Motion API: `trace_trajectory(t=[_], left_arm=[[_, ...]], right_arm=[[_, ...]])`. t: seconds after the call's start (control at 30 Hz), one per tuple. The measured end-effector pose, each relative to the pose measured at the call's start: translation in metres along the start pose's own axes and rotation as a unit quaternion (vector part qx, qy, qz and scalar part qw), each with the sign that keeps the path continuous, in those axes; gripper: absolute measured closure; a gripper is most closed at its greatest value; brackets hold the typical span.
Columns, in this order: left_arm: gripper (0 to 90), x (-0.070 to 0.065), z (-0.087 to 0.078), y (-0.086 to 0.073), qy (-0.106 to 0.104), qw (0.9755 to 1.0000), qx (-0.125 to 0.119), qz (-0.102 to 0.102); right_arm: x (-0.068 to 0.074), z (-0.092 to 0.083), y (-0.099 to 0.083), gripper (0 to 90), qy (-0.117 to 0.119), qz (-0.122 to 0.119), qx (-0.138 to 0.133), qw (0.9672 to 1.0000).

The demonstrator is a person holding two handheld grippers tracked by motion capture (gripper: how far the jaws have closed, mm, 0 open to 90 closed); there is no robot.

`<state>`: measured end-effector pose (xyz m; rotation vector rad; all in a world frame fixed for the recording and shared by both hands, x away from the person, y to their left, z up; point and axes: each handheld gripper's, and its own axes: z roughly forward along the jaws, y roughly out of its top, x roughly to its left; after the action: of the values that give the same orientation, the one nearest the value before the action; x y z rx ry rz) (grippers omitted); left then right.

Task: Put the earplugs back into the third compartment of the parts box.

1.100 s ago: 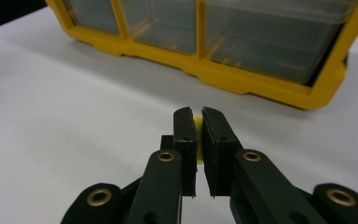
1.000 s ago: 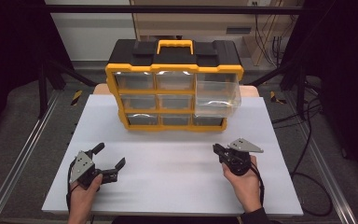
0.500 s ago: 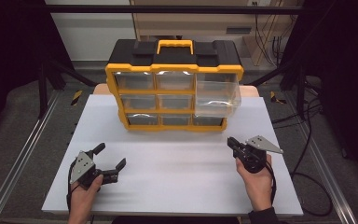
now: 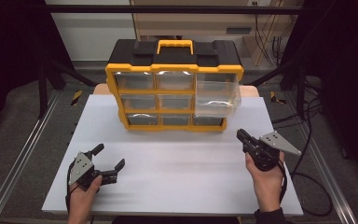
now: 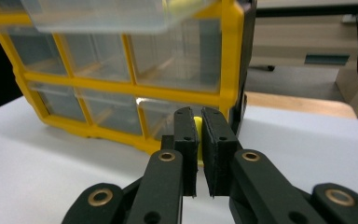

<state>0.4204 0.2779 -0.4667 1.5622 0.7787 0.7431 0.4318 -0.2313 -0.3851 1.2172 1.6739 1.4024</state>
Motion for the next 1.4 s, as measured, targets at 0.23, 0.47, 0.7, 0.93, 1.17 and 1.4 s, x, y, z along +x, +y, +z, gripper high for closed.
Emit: trace_trajectory(t=[0.23,0.47,0.7,0.93,1.17,1.4], left_arm=[[1.1,0.000,0.000,0.000,0.000,1.0000,0.002,0.002],[1.1,0.000,-0.001,0.000,0.001,1.0000,0.003,0.003],[1.1,-0.001,-0.001,0.000,0.000,1.0000,0.003,0.004],[1.1,-0.001,-0.001,0.000,0.001,1.0000,0.004,0.005],[1.1,-0.001,-0.001,0.000,-0.001,1.0000,0.004,0.006],[1.1,-0.001,-0.001,0.000,0.000,1.0000,0.003,0.006]], right_arm=[[0.002,-0.011,0.027,85.1,0.002,-0.012,-0.021,0.9997],[0.000,-0.019,0.052,85.1,0.006,-0.020,-0.036,0.9991],[-0.002,-0.025,0.070,85.1,0.006,-0.024,-0.049,0.9985],[0.000,-0.029,0.083,85.1,0.008,-0.030,-0.056,0.9979],[0.000,-0.034,0.090,85.1,0.006,-0.038,-0.060,0.9975],[0.001,-0.037,0.099,85.1,0.009,-0.038,-0.069,0.9969]])
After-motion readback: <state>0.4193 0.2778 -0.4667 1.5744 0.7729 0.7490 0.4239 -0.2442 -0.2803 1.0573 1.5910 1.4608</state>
